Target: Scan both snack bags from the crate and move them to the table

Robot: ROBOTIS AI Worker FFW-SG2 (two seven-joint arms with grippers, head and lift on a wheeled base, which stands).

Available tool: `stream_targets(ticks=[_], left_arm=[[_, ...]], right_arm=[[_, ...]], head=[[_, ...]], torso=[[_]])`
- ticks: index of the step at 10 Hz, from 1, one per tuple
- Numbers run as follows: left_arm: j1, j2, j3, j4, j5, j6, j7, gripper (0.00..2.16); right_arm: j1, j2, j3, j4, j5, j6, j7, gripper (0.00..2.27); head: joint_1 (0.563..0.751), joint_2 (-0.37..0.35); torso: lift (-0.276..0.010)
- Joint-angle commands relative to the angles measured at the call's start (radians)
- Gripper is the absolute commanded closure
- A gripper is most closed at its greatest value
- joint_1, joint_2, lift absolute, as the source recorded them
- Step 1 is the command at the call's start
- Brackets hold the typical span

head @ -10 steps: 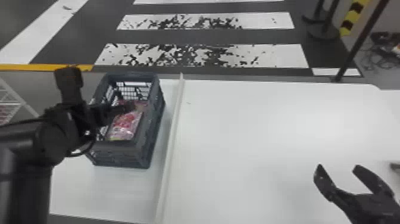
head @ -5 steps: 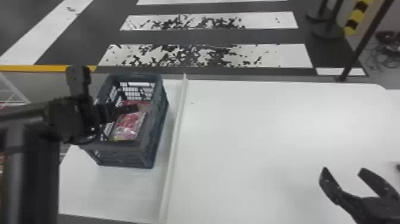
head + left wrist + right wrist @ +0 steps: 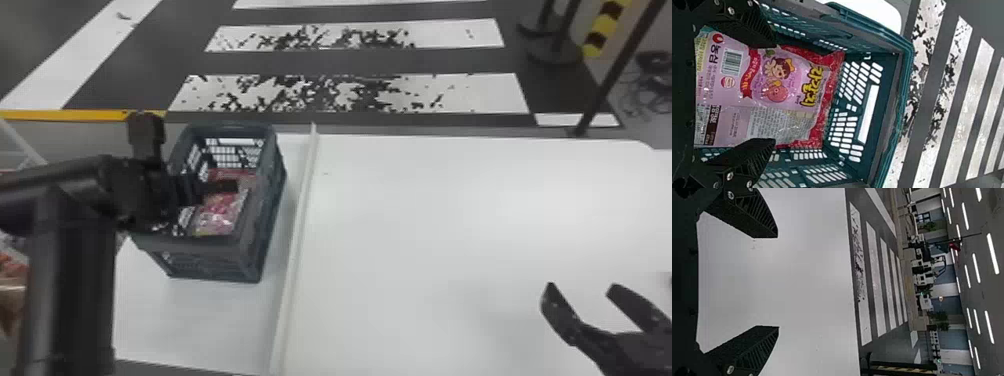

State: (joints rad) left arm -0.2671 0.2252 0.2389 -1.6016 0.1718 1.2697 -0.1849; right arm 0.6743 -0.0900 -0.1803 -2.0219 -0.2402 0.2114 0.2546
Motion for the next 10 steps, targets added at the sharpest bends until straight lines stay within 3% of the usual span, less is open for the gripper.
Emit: stream_targets(ticks=[1, 3, 6, 10], left_arm=[[-0.032, 0.005, -0.026, 0.037, -0.026, 0.049, -0.021, 0.16], [-0.052, 0.006, -0.062, 0.077, -0.074, 0.089, -0.048, 0.16], [-0.1, 0.025, -0.096, 0.177, -0.106, 0.107, -0.082, 0.15], [-0.144, 0.026, -0.141, 0.319, -0.15, 0.07, -0.102, 0.15]], right_arm=[[-0.001, -0.007, 0.002, -0.003, -0.004, 0.003, 0.0, 0.1], [0.002, -0.01, 0.001, -0.014, -0.007, 0.015, 0.0, 0.1], [-0.001, -0.011, 0.004, -0.014, -0.01, 0.015, 0.0, 0.1], [-0.004, -0.01, 0.009, -0.003, -0.013, 0.015, 0.0, 0.1]], head=[[0.695, 0.117], [0.695, 0.108], [0.695, 0.107], [0.695, 0.114]], torso=[[-0.087], [-0.087], [-0.087], [-0.087]])
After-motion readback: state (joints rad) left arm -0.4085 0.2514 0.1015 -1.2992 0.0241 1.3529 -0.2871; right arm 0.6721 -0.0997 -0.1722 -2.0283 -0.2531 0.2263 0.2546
